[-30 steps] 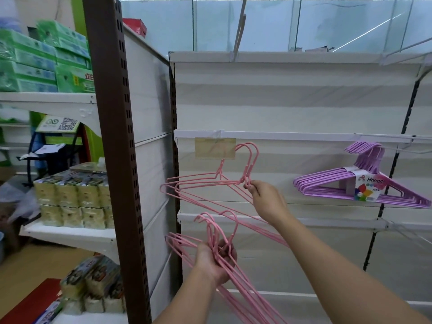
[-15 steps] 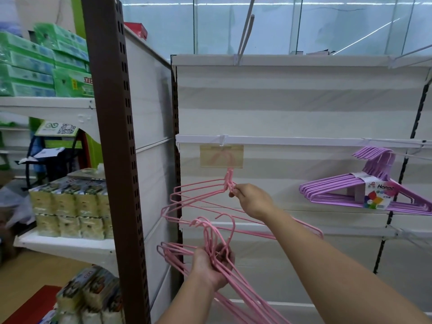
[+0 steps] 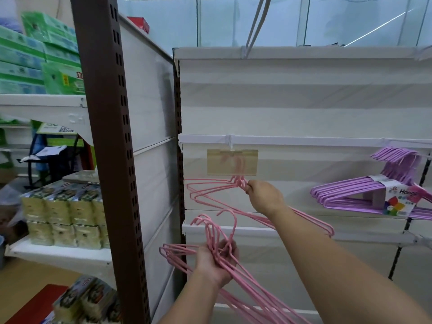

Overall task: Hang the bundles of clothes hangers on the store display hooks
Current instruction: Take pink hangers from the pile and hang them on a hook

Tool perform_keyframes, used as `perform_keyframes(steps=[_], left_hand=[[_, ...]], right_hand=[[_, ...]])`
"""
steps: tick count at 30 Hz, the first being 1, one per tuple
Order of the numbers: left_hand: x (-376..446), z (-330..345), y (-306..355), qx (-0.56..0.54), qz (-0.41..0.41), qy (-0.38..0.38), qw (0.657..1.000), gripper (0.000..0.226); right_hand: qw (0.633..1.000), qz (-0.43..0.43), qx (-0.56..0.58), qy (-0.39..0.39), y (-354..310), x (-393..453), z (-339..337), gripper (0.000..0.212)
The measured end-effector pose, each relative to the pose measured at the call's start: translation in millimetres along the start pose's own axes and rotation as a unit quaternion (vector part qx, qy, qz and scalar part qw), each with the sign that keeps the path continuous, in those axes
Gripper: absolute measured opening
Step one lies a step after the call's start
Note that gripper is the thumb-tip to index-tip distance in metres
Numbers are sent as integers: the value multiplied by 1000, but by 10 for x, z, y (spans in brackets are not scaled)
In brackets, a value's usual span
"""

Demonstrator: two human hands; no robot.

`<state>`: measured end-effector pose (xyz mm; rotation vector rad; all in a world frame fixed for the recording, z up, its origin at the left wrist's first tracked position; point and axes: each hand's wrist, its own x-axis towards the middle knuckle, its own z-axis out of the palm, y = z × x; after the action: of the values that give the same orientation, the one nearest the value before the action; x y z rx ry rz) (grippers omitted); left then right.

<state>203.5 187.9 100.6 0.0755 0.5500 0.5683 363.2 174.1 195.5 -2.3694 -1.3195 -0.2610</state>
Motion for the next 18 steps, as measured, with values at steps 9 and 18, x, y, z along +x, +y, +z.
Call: perform_keyframes(steps=[9, 18], left_hand=[[175, 116, 8, 27, 37, 2, 999, 47], [216, 85, -59, 36, 51, -11, 998, 36]], right_hand=[[953, -48, 165, 249, 99, -891, 515, 14], [997, -64, 23, -38, 103, -1214, 594, 36]])
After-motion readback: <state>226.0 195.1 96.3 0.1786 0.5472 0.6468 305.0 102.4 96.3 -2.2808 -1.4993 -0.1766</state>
